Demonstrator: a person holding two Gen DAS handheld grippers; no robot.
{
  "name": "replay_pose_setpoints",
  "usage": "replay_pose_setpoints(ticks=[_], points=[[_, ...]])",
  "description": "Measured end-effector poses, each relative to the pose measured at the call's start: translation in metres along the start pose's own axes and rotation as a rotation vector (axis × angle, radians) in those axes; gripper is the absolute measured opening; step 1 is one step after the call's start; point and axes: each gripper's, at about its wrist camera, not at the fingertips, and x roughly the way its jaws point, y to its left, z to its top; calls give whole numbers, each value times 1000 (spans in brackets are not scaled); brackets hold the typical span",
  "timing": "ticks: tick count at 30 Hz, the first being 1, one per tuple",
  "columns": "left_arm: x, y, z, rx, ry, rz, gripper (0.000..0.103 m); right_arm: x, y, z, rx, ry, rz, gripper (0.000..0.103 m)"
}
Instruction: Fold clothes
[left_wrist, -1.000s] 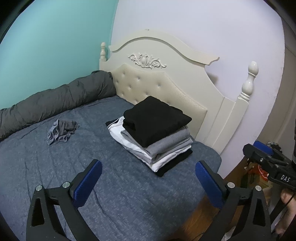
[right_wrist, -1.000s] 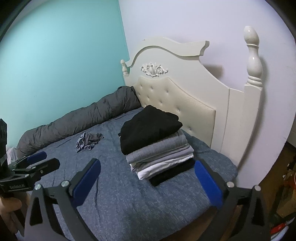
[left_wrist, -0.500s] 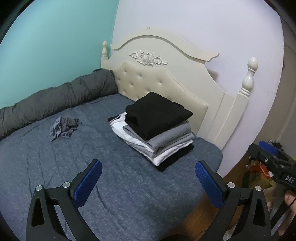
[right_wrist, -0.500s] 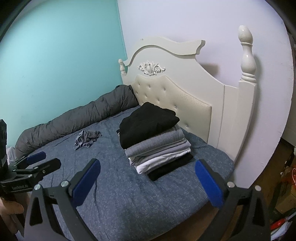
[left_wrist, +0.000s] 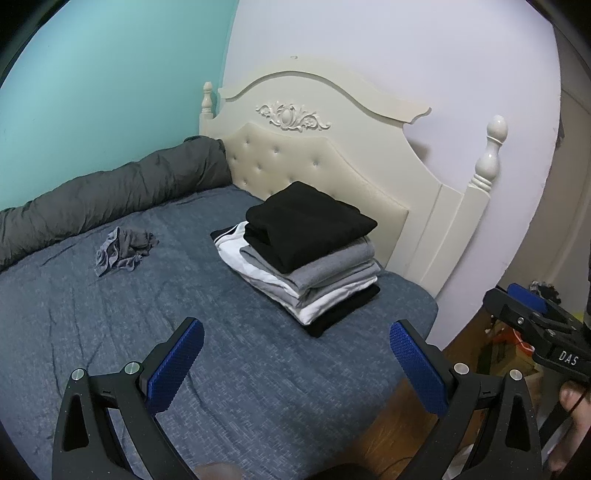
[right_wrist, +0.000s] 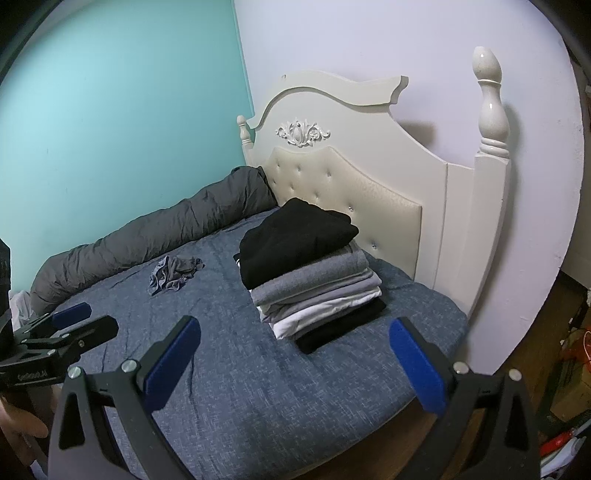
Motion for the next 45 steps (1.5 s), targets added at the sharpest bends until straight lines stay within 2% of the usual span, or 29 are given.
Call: replay_pose_setpoints(ticks=[45], points=[[-5, 7, -10, 0, 3, -9, 103, 9, -4, -8, 9, 16, -15, 103]])
